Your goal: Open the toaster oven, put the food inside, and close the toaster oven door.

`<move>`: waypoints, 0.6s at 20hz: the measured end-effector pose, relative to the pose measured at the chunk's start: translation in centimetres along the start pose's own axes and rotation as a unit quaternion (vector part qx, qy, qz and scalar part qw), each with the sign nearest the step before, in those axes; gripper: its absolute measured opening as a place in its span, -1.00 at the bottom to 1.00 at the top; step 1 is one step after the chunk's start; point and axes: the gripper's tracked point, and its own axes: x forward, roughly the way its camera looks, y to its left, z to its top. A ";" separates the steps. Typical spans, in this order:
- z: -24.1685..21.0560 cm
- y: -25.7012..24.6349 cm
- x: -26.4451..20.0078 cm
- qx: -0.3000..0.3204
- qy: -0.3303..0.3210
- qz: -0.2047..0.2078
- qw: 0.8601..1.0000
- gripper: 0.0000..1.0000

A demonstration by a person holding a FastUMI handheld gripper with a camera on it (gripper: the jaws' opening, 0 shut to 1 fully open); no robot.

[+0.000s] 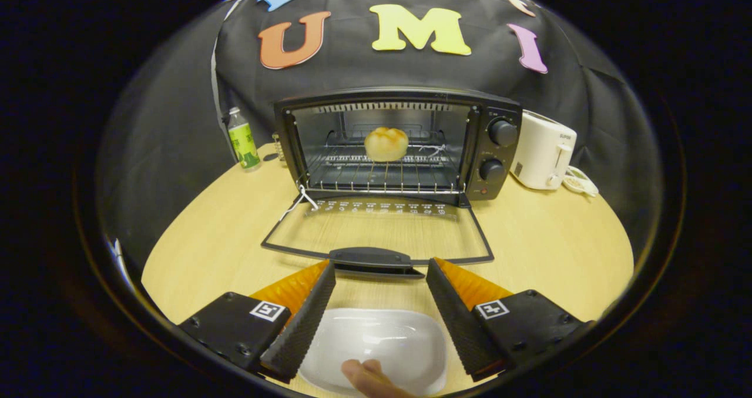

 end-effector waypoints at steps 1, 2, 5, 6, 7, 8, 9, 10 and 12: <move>-0.5 0.2 0.0 0.008 0.011 -0.002 1.000 1.00; -0.9 0.5 0.2 0.014 0.020 0.000 1.000 1.00; -1.8 1.0 1.0 0.029 0.041 0.000 0.999 1.00; -1.8 1.2 1.3 0.036 0.043 0.002 0.998 1.00; -2.0 1.3 1.7 0.040 0.046 0.002 0.998 1.00; -2.1 1.3 2.0 0.044 0.050 0.000 0.998 1.00; -2.0 1.2 2.3 0.047 0.048 -0.004 0.998 1.00; -1.7 0.9 2.6 0.049 0.045 -0.011 0.998 1.00; -1.4 1.2 2.6 0.069 0.039 -0.013 0.997 1.00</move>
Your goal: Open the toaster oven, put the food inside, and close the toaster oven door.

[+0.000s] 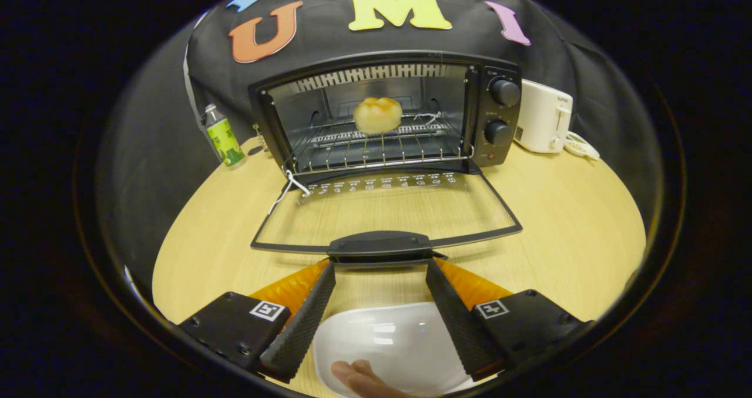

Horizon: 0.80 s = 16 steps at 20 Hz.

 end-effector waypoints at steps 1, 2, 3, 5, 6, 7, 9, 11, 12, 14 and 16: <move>0.2 0.3 0.1 0.004 -0.001 0.001 1.000 1.00; 0.2 0.2 -0.1 0.001 0.003 -0.003 1.000 1.00; 0.3 0.2 -0.1 -0.001 0.003 -0.006 1.000 1.00; 0.5 0.3 -0.3 -0.006 0.002 -0.011 1.000 1.00; 0.8 0.3 -0.5 -0.006 -0.001 -0.013 1.000 1.00; 1.2 0.6 -0.7 -0.007 -0.005 -0.008 1.000 1.00; 2.1 1.0 -1.2 -0.003 -0.020 -0.002 1.000 1.00; 2.6 1.0 -1.1 0.010 -0.017 -0.003 1.000 1.00; 2.7 1.0 -1.2 0.009 -0.012 -0.006 1.000 1.00; 2.7 1.0 -1.4 0.011 -0.005 -0.008 1.000 1.00; 3.4 1.2 -1.8 0.009 -0.009 -0.010 1.000 1.00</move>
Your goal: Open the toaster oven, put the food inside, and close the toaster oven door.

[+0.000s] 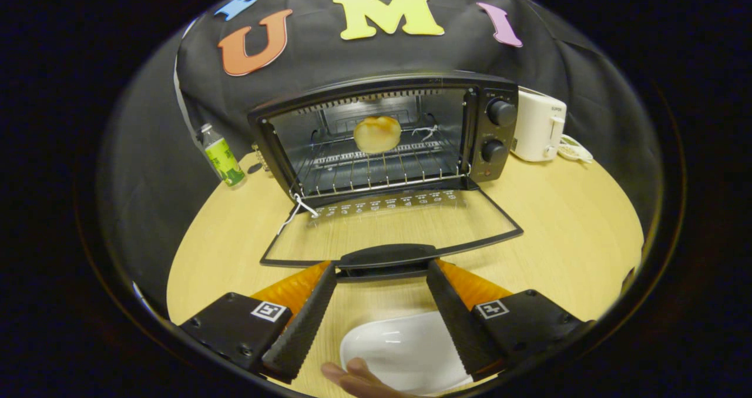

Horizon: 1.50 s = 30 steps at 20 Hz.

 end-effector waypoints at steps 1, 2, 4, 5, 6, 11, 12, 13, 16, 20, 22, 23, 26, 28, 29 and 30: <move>0.3 0.1 -0.2 -0.001 -0.006 -0.003 1.000 1.00; 0.6 0.1 -0.4 -0.003 -0.013 -0.006 1.000 1.00; 1.4 0.4 -0.7 -0.008 -0.028 -0.014 0.999 1.00; 2.0 0.5 -0.9 -0.010 -0.036 -0.018 0.999 1.00; 2.6 0.6 -1.1 -0.016 -0.049 -0.021 0.998 1.00; 6.2 1.3 -2.1 -0.035 -0.134 -0.023 0.990 1.00; 7.0 1.5 -2.2 -0.039 -0.149 -0.022 0.988 1.00; 7.6 1.5 -2.2 -0.042 -0.164 -0.022 0.985 1.00; 9.4 2.2 -2.0 -0.056 -0.205 -0.022 0.977 1.00; 10.7 3.8 -2.4 -0.079 -0.195 -0.004 0.978 1.00; 11.3 4.1 -3.5 -0.074 -0.203 0.000 0.976 1.00; 11.3 4.3 -4.1 -0.072 -0.204 0.003 0.976 1.00; 10.7 4.8 -5.9 -0.071 -0.199 0.018 0.977 1.00; 10.6 4.6 -7.4 -0.067 -0.200 0.022 0.977 1.00; 10.6 4.4 -8.3 -0.061 -0.200 0.024 0.978 1.00; 10.6 4.3 -9.0 -0.054 -0.199 0.026 0.978 1.00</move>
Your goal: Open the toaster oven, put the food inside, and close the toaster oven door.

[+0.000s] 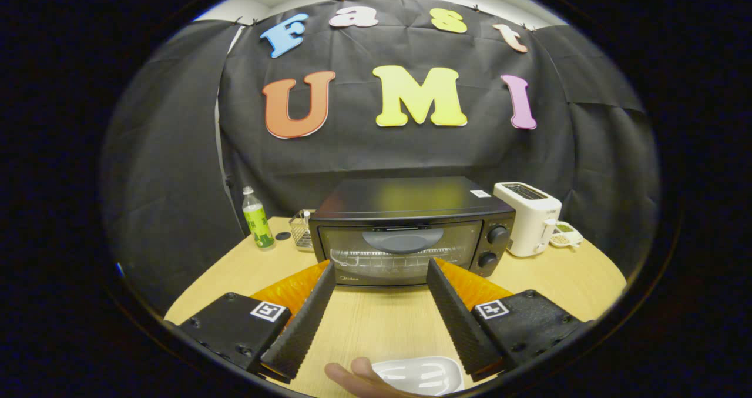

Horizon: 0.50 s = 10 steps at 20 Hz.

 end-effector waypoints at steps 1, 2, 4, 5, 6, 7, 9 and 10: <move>0.3 -0.2 -0.8 0.009 0.003 -0.002 1.000 1.00; 0.8 -0.5 -1.4 0.020 0.006 -0.004 1.000 1.00; 1.8 -0.9 -2.5 0.030 0.016 -0.009 0.999 1.00; 2.3 -0.9 -3.2 0.029 0.024 -0.003 0.999 1.00; 3.0 -1.5 -3.6 0.031 0.020 -0.011 0.999 1.00; 3.3 -2.5 -4.3 0.040 0.016 -0.027 0.999 1.00; 3.4 -2.9 -5.6 0.058 -0.010 -0.026 0.998 1.00; 2.9 -3.0 -6.2 0.050 -0.011 -0.023 0.998 1.00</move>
